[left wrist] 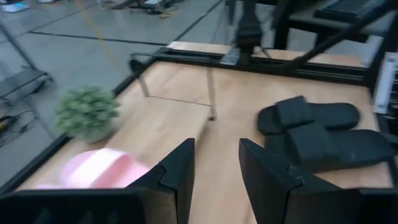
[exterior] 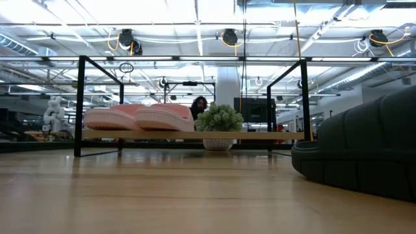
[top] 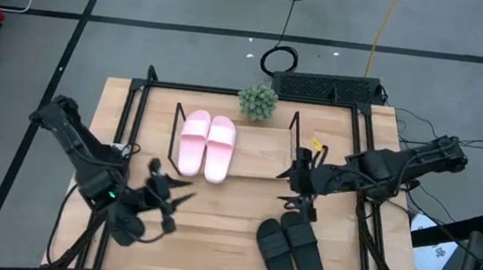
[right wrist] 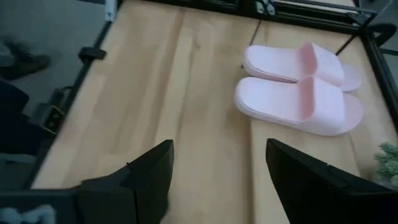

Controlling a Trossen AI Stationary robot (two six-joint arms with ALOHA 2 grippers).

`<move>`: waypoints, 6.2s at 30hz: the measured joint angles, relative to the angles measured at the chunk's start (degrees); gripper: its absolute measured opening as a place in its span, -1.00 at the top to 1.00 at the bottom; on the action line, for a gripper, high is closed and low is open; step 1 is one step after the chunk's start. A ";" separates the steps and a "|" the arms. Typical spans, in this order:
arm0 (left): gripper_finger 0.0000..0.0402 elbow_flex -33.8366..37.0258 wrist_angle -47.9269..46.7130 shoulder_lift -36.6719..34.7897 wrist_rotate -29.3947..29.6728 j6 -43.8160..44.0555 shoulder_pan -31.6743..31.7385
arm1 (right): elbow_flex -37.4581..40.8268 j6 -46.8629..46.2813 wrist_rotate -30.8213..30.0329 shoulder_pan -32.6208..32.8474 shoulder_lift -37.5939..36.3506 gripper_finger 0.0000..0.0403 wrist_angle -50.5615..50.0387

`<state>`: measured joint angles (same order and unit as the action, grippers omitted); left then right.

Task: Pick and place slides into the shelf
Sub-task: Put the black slide on the shelf

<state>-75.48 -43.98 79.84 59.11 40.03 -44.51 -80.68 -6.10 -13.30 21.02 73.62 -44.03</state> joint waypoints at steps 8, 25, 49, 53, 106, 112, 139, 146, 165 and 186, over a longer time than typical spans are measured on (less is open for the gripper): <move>0.36 -0.02 26.28 9.49 -7.46 -15.34 2.46 | 0.00 -3.65 0.08 6.98 -2.78 -0.23 0.00; 0.36 -0.63 77.00 34.62 -17.07 -20.55 5.87 | 0.00 -0.80 0.00 13.98 -12.31 -0.23 3.48; 0.36 -50.88 40.62 61.25 -10.88 -16.36 8.07 | 0.00 1.02 0.09 18.93 -16.91 -0.23 3.30; 0.36 -51.98 42.11 63.40 -9.21 -11.82 7.72 | 0.00 0.94 0.13 19.10 -18.58 -0.23 3.21; 0.36 -51.91 26.27 70.33 -6.22 25.76 6.03 | 0.00 5.34 5.64 19.60 -20.26 -0.23 -0.37; 0.36 -53.49 26.29 70.20 -3.84 26.58 4.69 | 0.00 5.32 5.64 19.60 -20.24 -0.23 -0.29; 0.36 -54.62 29.03 70.20 -2.82 31.67 6.49 | 0.00 7.33 5.64 19.60 -20.19 -0.23 2.23; 0.36 -54.62 23.37 70.22 -3.89 36.69 6.33 | 0.00 8.36 5.62 19.60 -20.19 -0.23 2.22; 0.36 -54.62 11.03 70.22 -6.76 41.71 5.89 | 0.00 9.01 3.11 19.56 -20.19 -0.23 2.21; 0.36 -54.69 9.57 70.22 -11.54 43.70 8.84 | 0.00 10.28 -0.22 19.52 -20.19 -0.23 2.21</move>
<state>-130.17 -34.41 150.06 47.57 83.73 -35.67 -80.68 4.19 -13.52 40.53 53.43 -41.82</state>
